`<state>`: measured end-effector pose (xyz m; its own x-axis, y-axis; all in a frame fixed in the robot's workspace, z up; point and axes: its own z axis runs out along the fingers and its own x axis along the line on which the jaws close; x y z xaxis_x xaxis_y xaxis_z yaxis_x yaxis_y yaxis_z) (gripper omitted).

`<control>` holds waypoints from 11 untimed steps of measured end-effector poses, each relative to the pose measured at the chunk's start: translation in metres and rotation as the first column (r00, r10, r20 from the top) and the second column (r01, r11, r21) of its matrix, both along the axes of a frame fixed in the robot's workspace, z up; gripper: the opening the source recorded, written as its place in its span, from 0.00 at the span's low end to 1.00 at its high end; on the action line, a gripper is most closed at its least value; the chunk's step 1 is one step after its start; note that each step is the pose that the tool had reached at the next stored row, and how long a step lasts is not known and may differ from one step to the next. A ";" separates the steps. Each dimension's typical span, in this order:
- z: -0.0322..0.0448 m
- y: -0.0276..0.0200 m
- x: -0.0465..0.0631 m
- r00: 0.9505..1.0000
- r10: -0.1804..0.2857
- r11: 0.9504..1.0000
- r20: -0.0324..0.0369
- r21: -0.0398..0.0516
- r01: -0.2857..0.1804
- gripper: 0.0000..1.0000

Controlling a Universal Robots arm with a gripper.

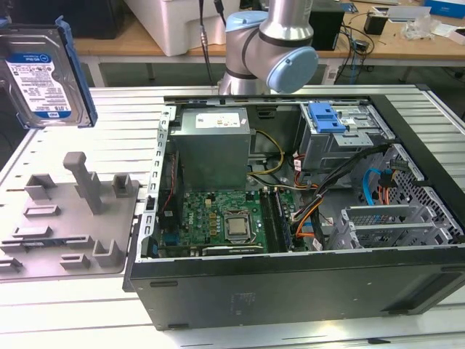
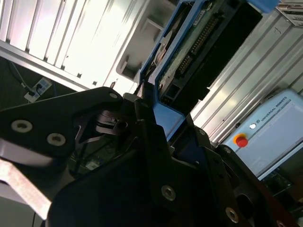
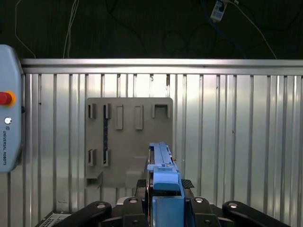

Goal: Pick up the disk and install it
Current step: 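Pick up the disk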

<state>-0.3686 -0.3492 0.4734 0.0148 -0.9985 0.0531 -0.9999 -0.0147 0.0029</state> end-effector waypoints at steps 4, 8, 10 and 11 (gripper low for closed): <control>0.0022 -0.0041 0.010 1.000 0.000 1.000 0.000 0.000 0.000 0.37; 0.0042 -0.0121 0.026 1.000 0.000 1.000 -0.003 0.000 0.000 0.37; 0.0051 -0.0154 0.032 1.000 0.000 1.000 -0.004 0.000 0.000 0.37; 0.0055 -0.0168 0.034 1.000 0.000 1.000 -0.004 0.000 0.000 0.37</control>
